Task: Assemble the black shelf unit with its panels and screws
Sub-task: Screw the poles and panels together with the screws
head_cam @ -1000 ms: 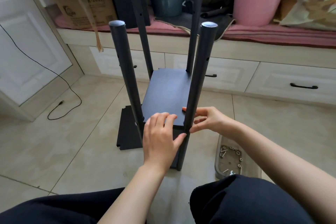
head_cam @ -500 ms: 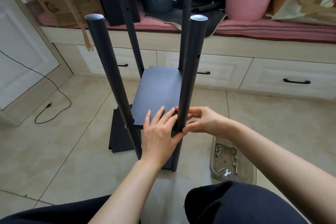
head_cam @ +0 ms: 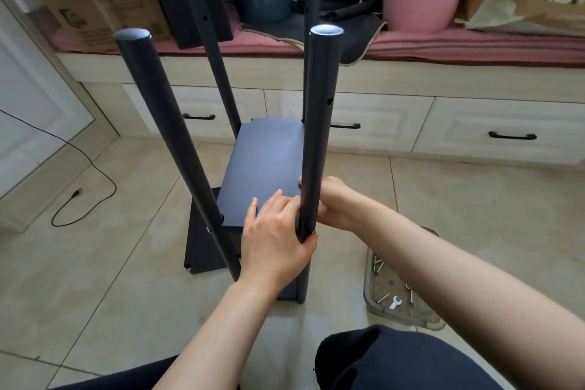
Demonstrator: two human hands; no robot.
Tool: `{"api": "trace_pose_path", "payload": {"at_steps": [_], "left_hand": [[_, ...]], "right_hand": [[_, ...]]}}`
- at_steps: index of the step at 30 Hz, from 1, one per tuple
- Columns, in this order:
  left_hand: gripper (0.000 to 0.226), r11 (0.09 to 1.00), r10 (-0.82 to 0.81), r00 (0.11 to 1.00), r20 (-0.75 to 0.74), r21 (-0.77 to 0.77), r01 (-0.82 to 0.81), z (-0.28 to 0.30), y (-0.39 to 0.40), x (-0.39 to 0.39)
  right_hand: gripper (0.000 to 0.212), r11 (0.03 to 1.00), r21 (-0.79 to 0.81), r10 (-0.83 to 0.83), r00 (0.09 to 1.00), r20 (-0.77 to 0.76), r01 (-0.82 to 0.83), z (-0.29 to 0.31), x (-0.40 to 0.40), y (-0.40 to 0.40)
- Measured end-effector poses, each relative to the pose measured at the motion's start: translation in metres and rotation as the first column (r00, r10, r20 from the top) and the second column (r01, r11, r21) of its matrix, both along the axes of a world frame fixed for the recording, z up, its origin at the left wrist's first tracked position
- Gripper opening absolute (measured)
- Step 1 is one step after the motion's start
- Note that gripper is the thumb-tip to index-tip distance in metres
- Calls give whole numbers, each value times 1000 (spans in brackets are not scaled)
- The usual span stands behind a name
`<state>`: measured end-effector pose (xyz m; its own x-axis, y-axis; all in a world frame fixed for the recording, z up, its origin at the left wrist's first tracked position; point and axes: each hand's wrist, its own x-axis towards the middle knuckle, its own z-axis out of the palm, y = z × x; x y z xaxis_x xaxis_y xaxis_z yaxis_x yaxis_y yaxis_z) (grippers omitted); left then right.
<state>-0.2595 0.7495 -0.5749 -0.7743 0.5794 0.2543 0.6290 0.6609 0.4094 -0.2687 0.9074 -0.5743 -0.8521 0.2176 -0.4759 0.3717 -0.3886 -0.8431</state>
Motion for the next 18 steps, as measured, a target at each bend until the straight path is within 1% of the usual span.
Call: {"api": "trace_pose_path", "payload": {"at_steps": [3,6,8,9,11,12,15,18], "left_hand": [[40,1000,20,1000,12,11,-20,1,-2,-2],[56,1000,21,999,47,-7,-21,1,-5,-5],[71,995,10,998,61,-98,-4,1,-7,-9],[74,987,2,998,55,-161,7,0,-9,-12],[72,961,-20,1000,17,-275,24,-3,-11,-15],[70,951,-25,1000,-3,-309,23,-4,-13,-15],[69,944,-21,1000,-21,-330,13,-7,-13,-13],[69,944,-20,999,-26,-329,10,-7,-13,-13]], "right_hand": [[18,998,26,66,997,-37,-65,0,-2,-1],[11,996,-48,72,991,-110,-78,-5,2,-3],[13,995,-70,64,988,-140,-74,-7,4,-4],[15,994,-68,70,987,-148,-80,-8,5,-4],[18,993,-60,90,984,-151,-100,-8,5,-2],[19,993,-50,102,984,-146,-110,-7,5,-2],[18,990,32,143,980,-136,-140,-6,6,3],[27,982,123,156,981,-113,-142,-7,9,7]]}}
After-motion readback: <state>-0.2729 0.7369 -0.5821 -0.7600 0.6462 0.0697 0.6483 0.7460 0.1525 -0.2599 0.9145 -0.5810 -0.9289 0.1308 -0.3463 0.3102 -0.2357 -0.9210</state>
